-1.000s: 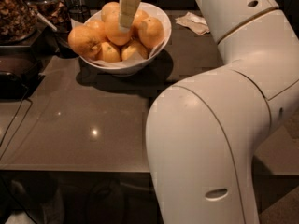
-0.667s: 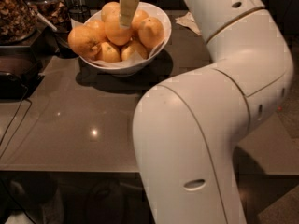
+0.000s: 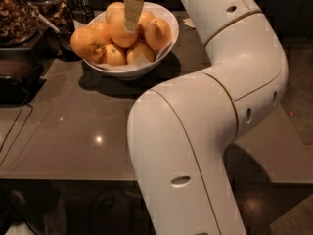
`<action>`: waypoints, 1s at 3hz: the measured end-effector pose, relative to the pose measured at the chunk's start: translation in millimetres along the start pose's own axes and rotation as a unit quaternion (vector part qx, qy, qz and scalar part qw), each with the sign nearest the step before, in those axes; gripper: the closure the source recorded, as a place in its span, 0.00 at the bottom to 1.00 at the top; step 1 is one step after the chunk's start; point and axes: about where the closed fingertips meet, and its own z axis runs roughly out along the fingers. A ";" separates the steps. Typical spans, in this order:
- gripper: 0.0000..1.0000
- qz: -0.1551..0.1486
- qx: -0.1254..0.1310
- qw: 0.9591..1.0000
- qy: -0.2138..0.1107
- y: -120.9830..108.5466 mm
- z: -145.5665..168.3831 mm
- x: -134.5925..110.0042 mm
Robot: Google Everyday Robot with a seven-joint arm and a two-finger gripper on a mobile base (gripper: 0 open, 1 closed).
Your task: Pick orange from white bowl
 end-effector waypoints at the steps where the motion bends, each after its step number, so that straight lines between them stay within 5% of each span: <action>1: 0.32 -0.001 -0.005 1.000 0.000 -2.4 9.9 -2.4; 3: 0.32 0.001 -0.022 1.000 -0.011 -3.4 33.2 -8.5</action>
Offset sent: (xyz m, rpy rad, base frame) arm 0.0097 -0.0059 -0.0093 -0.0574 0.1694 0.0347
